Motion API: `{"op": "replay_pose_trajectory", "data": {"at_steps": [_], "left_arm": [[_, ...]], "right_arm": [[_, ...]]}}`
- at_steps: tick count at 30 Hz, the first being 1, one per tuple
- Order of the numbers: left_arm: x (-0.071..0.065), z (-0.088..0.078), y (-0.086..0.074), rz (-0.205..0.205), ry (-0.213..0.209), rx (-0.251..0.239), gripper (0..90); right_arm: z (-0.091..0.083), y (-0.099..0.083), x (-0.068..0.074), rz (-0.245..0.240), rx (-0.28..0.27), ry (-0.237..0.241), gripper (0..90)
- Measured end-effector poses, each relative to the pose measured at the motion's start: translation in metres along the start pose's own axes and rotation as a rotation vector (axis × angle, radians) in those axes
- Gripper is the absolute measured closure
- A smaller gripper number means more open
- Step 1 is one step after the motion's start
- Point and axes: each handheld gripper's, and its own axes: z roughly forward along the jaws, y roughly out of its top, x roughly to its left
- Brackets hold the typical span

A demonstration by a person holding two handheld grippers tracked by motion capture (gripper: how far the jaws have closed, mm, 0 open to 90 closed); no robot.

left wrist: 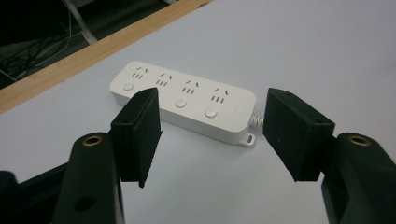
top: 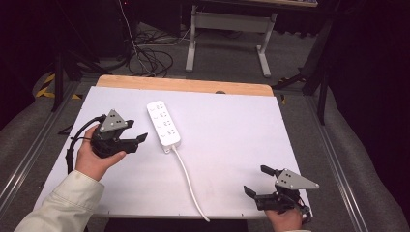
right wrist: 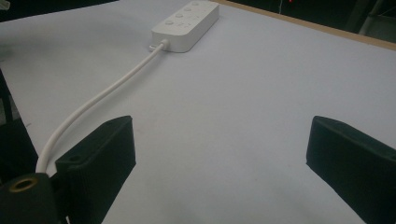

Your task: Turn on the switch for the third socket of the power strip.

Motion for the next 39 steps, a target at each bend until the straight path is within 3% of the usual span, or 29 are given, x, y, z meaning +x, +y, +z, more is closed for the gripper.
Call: {"op": "replay_pose_trajectory", "data": {"at_steps": [3, 10, 14, 19, 20, 22, 23, 27, 30, 32, 39], "left_arm": [[0.002, 0.003, 0.004, -0.004, -0.005, 0.011, 40.7], [0.012, 0.017, 0.013, -0.055, -0.031, 0.072, 50.9], [0.019, 0.028, 0.018, -0.105, -0.077, 0.095, 59.5], [0.027, 0.04, 0.024, -0.138, -0.053, 0.109, 63.7], [0.029, 0.043, 0.025, -0.165, -0.061, 0.109, 64.7], [0.037, 0.048, 0.025, -0.265, -0.123, 0.122, 66.6], [0.04, 0.051, 0.025, -0.294, -0.135, 0.119, 67.6], [0.047, 0.062, 0.026, -0.354, -0.111, 0.1, 74.7], [0.05, 0.072, 0.024, -0.363, -0.091, 0.09, 78.2], [0.053, 0.078, 0.022, -0.347, -0.072, 0.075, 80.1], [0.057, 0.098, 0.016, -0.329, -0.068, 0.026, 83.8]], "right_arm": [[0.0, 0.0, 0.0, 0.001, 0.002, 0.001, 8.6], [0.0, 0.0, 0.0, 0.003, -0.002, 0.005, 8.6], [0.001, 0.001, 0.0, 0.002, -0.004, 0.009, 8.6], [0.003, 0.002, 0.0, -0.006, -0.01, 0.023, 8.6], [0.003, 0.003, 0.0, -0.006, -0.011, 0.026, 8.6], [0.003, 0.003, -0.001, -0.008, -0.012, 0.032, 8.6], [0.003, 0.003, -0.001, -0.008, -0.015, 0.035, 8.6], [0.003, 0.003, -0.001, -0.002, -0.024, 0.046, 8.6], [0.003, 0.003, -0.001, -0.003, -0.026, 0.048, 8.6], [0.003, 0.002, -0.002, -0.005, -0.028, 0.052, 8.6], [0.002, 0.002, -0.002, 0.003, -0.032, 0.057, 8.6]]}}
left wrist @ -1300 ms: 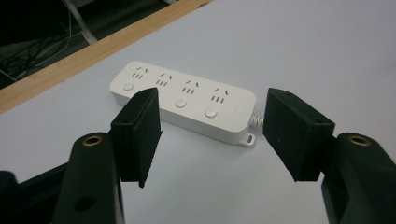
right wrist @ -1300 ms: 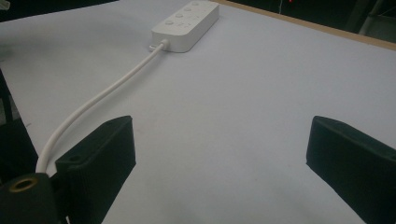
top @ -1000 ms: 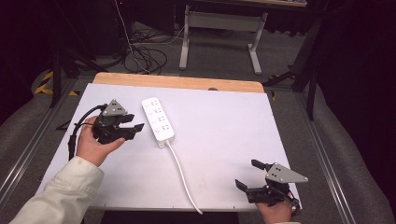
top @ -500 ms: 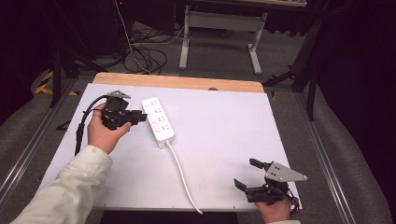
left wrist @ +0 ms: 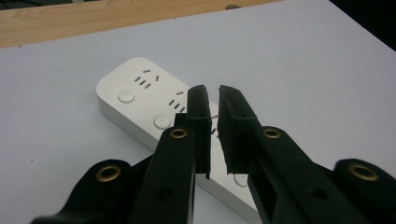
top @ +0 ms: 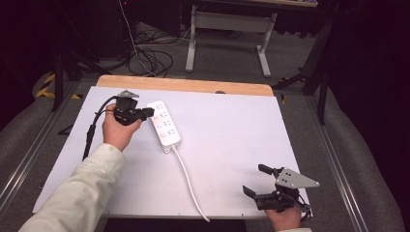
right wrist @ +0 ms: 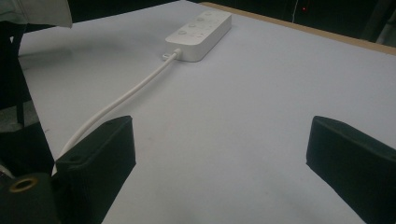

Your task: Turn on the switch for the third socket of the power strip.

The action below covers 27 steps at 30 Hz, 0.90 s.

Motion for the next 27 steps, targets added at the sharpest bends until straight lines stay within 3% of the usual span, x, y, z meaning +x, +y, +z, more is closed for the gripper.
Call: {"op": "replay_pose_trajectory", "data": {"at_steps": [6, 16, 21, 27], "left_arm": [[0.001, 0.013, -0.004, 0.055, 0.025, -0.017, 85.5], [0.005, 0.033, -0.009, 0.054, 0.063, -0.017, 90.0], [0.009, 0.043, -0.012, 0.089, 0.083, -0.008, 90.0], [0.015, 0.052, -0.015, 0.085, 0.1, -0.002, 90.0]], "right_arm": [[0.0, 0.0, 0.0, 0.0, -0.004, 0.004, 8.6], [-0.002, -0.001, -0.001, 0.001, -0.01, 0.007, 8.7], [-0.001, -0.001, -0.002, 0.009, -0.009, 0.01, 8.7], [-0.003, -0.002, -0.003, 0.011, -0.015, 0.01, 8.7]]}}
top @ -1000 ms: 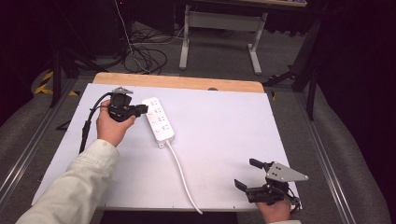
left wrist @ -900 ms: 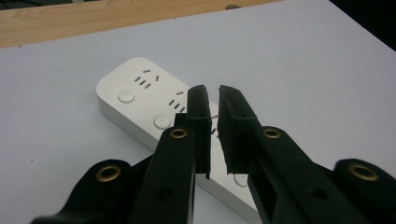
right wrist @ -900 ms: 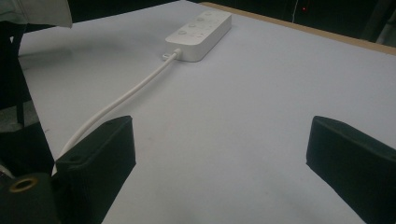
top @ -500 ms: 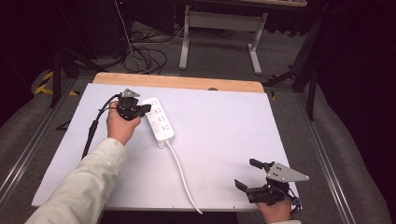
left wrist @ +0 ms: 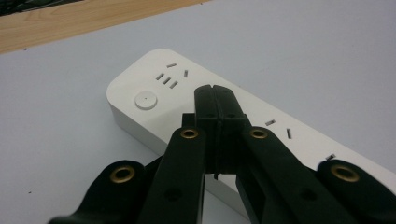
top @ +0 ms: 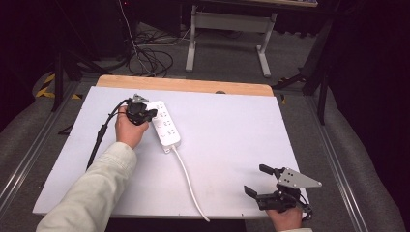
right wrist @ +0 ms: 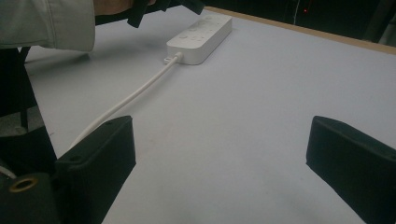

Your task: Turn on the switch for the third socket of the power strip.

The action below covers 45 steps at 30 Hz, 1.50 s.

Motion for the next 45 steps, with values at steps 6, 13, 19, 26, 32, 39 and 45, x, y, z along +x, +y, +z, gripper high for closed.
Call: {"op": "replay_pose_trajectory", "data": {"at_steps": [6, 13, 19, 26, 32, 39, 45], "left_arm": [[0.001, 0.008, -0.004, 0.03, 0.019, 0.023, 90.0], [0.003, 0.012, -0.006, 0.039, 0.027, 0.034, 90.0], [0.003, 0.013, -0.006, 0.046, 0.03, 0.026, 90.0], [-0.001, 0.015, -0.006, 0.054, 0.046, 0.023, 90.0], [-0.003, 0.016, -0.005, 0.046, 0.064, 0.033, 90.0], [-0.007, 0.017, -0.004, 0.043, 0.085, 0.047, 90.0], [-0.006, 0.017, -0.004, 0.031, 0.078, 0.057, 90.0]], "right_arm": [[0.0, 0.0, 0.0, -0.001, -0.001, 0.003, 8.7], [0.0, 0.0, 0.0, 0.0, -0.001, 0.004, 8.7], [0.0, 0.0, 0.0, 0.002, -0.002, 0.004, 8.7], [0.001, 0.0, 0.0, 0.004, 0.001, 0.009, 8.6], [0.001, -0.001, 0.0, 0.004, -0.002, 0.013, 8.7], [0.001, 0.0, 0.0, 0.006, 0.001, 0.012, 8.6], [0.0, -0.001, 0.0, 0.003, -0.002, 0.013, 8.6]]}}
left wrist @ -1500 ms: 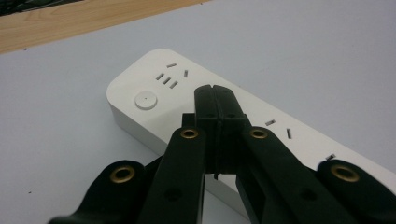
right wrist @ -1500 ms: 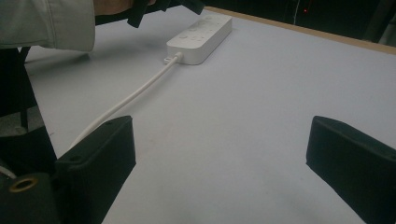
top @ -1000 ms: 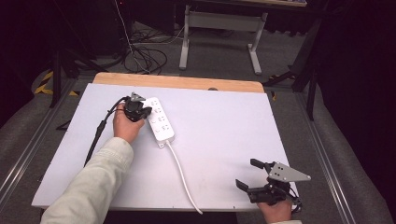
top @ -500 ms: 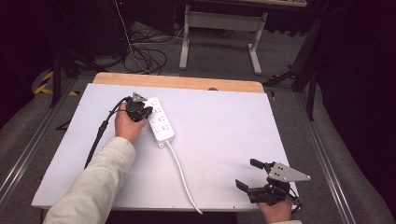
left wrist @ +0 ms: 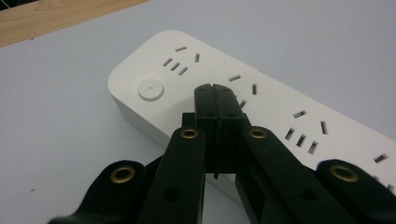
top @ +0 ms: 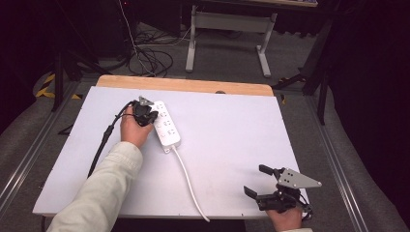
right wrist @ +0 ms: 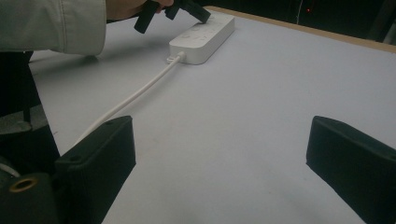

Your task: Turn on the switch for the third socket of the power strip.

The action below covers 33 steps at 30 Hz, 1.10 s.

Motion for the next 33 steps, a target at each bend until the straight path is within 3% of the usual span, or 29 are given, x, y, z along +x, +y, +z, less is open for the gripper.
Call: {"op": "replay_pose_trajectory", "data": {"at_steps": [20, 27, 33], "left_arm": [[0.001, 0.001, 0.001, -0.023, -0.006, 0.025, 90.0], [0.001, 0.0, 0.0, -0.021, -0.01, 0.011, 90.0], [0.011, -0.012, 0.0, -0.03, -0.037, -0.003, 90.0]], "right_arm": [[0.0, -0.001, 0.0, 0.006, 0.004, 0.002, 8.6], [0.0, -0.001, -0.001, 0.007, 0.005, 0.0, 8.6], [0.001, -0.001, -0.001, 0.009, 0.005, -0.001, 8.7]]}}
